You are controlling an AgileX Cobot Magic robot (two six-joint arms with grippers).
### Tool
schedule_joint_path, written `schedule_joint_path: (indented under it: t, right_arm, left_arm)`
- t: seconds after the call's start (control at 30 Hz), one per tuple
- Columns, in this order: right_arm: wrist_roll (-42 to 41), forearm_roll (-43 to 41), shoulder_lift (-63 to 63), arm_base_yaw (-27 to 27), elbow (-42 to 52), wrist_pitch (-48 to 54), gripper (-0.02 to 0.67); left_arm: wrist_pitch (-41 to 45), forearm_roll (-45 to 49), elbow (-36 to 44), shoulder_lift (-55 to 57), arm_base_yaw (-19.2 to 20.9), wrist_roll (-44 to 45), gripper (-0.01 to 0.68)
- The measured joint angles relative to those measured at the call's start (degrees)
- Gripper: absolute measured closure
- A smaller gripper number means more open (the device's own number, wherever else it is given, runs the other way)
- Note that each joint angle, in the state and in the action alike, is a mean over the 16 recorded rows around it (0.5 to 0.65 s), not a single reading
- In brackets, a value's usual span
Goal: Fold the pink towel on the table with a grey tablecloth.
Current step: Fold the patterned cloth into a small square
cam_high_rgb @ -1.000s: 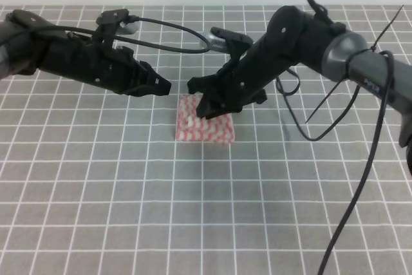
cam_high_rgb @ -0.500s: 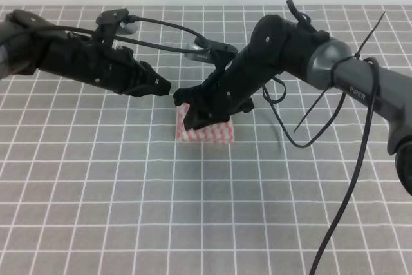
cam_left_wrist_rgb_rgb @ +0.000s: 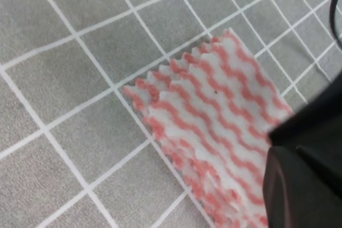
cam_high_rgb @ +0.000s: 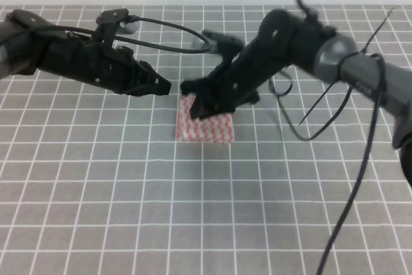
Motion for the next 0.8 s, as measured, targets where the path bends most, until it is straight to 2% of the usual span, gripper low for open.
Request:
schedule_joint_path:
  t: [0.2,0.37,0.6,0.8]
  right_arm:
    - [0.1,-1.1,0.0,-2.1,-2.4,2.0,0.555]
    - [0.3,-3.0,0.0,-3.5,-3.8,5.1,0.563]
    - [0.4,-5.5,-0.2,-4.4,-4.2,9.3,0.605]
    - [0.4,-6.4,-0.5,-4.5,-4.1,11.3,0.643]
  left_arm:
    - [2.1,-1.0,0.0,0.1,-0.9,-0.2,0.676]
    - [3.8,-1.0,0.0,0.4,-3.3,-0.7,0.676]
    - [4.4,2.0,0.0,1.3,-7.8,-2.5,0.676]
    - [3.4,5.8,0.0,2.8,-10.0,-4.7,0.676]
